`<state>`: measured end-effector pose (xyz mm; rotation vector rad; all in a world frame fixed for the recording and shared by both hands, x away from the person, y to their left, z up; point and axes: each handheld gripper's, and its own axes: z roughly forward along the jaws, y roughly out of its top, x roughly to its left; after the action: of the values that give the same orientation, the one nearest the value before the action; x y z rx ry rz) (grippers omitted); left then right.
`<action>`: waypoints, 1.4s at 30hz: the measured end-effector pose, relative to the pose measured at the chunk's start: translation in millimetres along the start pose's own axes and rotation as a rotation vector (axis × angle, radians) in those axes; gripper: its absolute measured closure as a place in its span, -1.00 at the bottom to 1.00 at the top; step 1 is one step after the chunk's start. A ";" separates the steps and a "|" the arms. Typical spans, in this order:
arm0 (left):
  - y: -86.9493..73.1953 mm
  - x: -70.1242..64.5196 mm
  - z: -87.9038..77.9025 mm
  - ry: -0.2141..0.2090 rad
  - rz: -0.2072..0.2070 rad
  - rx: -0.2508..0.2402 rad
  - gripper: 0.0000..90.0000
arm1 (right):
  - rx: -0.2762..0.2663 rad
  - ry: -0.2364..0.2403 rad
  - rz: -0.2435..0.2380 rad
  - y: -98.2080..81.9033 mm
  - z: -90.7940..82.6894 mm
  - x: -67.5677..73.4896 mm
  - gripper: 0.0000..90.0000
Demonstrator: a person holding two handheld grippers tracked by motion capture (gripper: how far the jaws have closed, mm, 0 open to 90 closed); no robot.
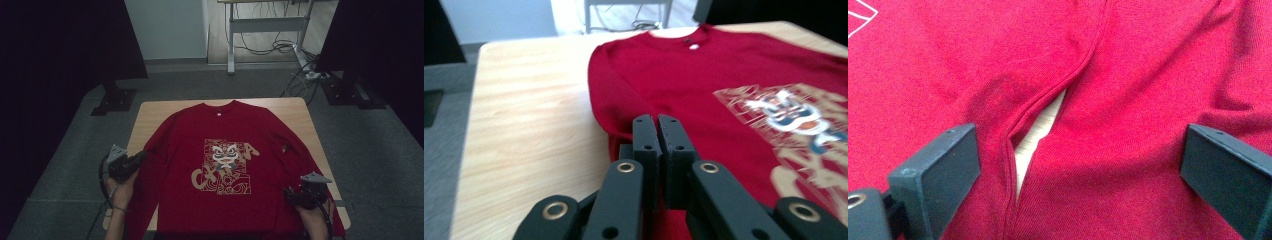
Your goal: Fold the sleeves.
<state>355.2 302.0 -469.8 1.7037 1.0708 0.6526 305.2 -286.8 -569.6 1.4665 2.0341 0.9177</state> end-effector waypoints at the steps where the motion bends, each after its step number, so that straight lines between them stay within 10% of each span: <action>1: 2.4 -4.3 1.7 -0.009 0.006 -0.001 0.94 | 0.000 0.000 0.000 0.0 0.0 0.0 -0.93; 42: 15.0 -94.7 73.2 -0.182 0.140 0.090 0.94 | 0.001 0.002 -0.002 0.2 0.2 -0.1 -0.94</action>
<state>375.7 183.4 -478.0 1.8898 0.8703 0.5310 305.5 -286.8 -569.6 1.4649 2.0373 0.9180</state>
